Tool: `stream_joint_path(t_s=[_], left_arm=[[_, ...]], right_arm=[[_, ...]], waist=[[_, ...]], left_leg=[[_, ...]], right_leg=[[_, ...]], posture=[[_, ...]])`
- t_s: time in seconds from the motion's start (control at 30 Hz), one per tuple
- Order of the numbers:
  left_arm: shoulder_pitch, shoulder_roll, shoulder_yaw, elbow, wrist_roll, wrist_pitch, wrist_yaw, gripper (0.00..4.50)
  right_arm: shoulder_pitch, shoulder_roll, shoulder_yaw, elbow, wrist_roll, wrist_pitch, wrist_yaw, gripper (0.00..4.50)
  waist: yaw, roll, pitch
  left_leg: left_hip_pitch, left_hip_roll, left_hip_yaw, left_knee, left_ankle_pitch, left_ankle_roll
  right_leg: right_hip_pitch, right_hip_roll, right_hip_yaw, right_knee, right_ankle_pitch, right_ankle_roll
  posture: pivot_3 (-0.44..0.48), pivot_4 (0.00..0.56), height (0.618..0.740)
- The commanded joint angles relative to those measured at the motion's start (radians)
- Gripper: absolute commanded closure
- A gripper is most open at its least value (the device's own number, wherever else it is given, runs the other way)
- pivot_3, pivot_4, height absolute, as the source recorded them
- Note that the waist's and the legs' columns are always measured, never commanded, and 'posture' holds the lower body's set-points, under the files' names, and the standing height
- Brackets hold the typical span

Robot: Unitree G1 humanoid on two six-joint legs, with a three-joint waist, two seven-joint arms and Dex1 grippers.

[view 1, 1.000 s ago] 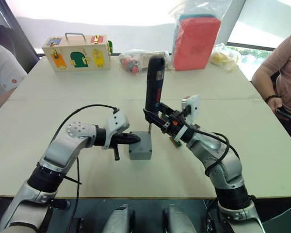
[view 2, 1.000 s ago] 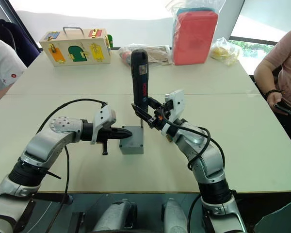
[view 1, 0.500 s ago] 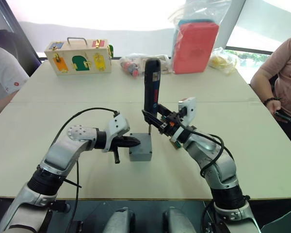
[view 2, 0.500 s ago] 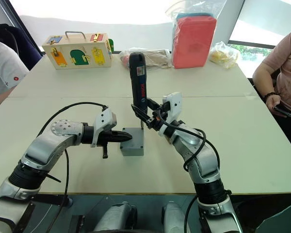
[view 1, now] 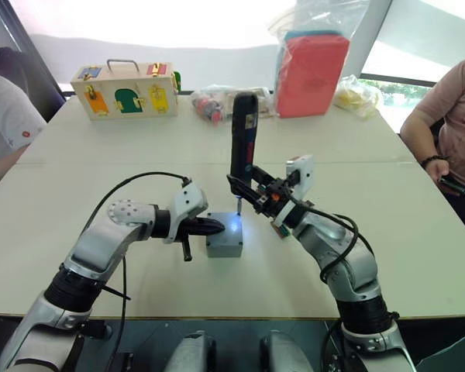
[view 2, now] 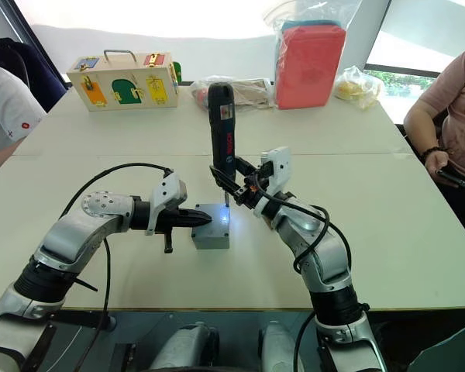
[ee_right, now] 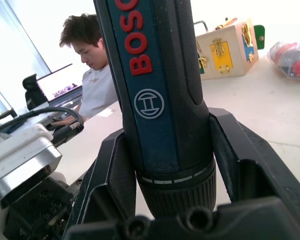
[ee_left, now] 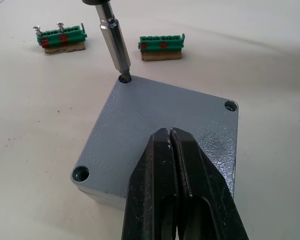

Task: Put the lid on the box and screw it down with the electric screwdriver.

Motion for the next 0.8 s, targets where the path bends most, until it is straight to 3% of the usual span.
stream_joint_path(t_s=[0.03,0.2,0.3,0.4,0.47,0.53,0.63,0.73,0.8], left_arm=[[0.014,0.001,-0.004,-0.017,0.001,0.033,0.017,4.5],[0.019,-0.025,0.047,-0.042,-0.036,0.098,0.078,4.5],[0.011,-0.063,0.108,-0.055,-0.068,0.145,0.145,4.5],[-0.038,-0.107,0.178,-0.038,-0.07,0.154,0.238,4.5],[-0.076,-0.159,0.243,-0.011,-0.077,0.039,0.274,4.5],[-0.093,-0.175,0.263,-0.022,-0.111,0.087,0.292,4.5],[-0.086,-0.13,0.231,-0.12,-0.171,0.178,0.234,4.5],[-0.048,-0.005,0.188,-0.236,-0.243,0.194,0.068,4.5],[-0.038,0.062,0.156,-0.262,-0.247,0.189,0.008,4.5]], right_arm=[[-0.157,-0.056,-0.073,-0.113,0.078,0.137,-0.029,2.73],[-0.349,-0.116,-0.196,-0.088,0.22,0.345,-0.075,2.73],[-0.422,-0.092,-0.282,-0.047,0.26,0.397,-0.17,2.73],[-0.452,-0.104,-0.341,-0.005,0.258,0.402,-0.22,2.73],[-0.454,-0.178,-0.363,0.033,0.251,0.466,-0.225,2.73],[-0.448,-0.235,-0.38,0.06,0.256,0.517,-0.226,2.73],[-0.428,-0.374,-0.366,0.108,0.27,0.669,-0.178,2.73],[-0.388,-0.553,-0.326,0.119,0.293,0.885,-0.11,2.73],[-0.35,-0.692,-0.263,0.159,0.422,1.019,-0.031,2.73]], waist=[[0.0,0.001,0.001],[0.001,0.002,0.001],[0.001,0.001,0.001],[0.003,0.001,0.001],[0.006,0.001,0.002],[0.005,-0.001,0.003],[0.001,0.0,0.004],[-0.002,0.0,0.006],[-0.001,0.002,0.008]], left_leg=[[-0.001,0.0,0.0,0.0,0.0,0.0],[-0.011,0.0,0.0,0.0,0.001,-0.002],[-0.014,0.0,0.0,0.002,0.002,-0.002],[-0.015,0.0,-0.001,0.001,0.002,-0.002],[-0.015,-0.001,-0.001,0.002,0.002,-0.002],[-0.016,-0.002,0.0,0.003,0.002,-0.002],[-0.017,-0.002,0.001,0.002,0.001,-0.001],[-0.018,-0.002,0.001,0.0,0.001,-0.001],[-0.02,-0.001,0.002,0.0,0.001,-0.001]], right_leg=[[-0.001,0.0,0.0,0.0,0.0,0.0],[-0.011,-0.001,-0.001,0.002,0.0,0.0],[-0.014,-0.001,-0.001,0.003,0.0,0.0],[-0.015,-0.001,-0.001,0.002,0.0,0.0],[-0.015,-0.001,-0.001,0.002,0.0,0.0],[-0.015,-0.002,-0.002,0.002,0.0,0.0],[-0.015,-0.002,-0.001,0.002,0.0,0.0],[-0.017,-0.002,-0.001,0.0,0.0,0.0],[-0.019,-0.002,-0.001,0.0,0.0,-0.001]], posture=[[0.0,0.15,0.738],[0.0,0.15,0.738],[0.0,0.15,0.738],[0.0,0.15,0.738],[0.0,0.15,0.738],[0.0,0.15,0.738],[0.0,0.15,0.738],[0.0,0.15,0.738],[0.0,0.15,0.738]])
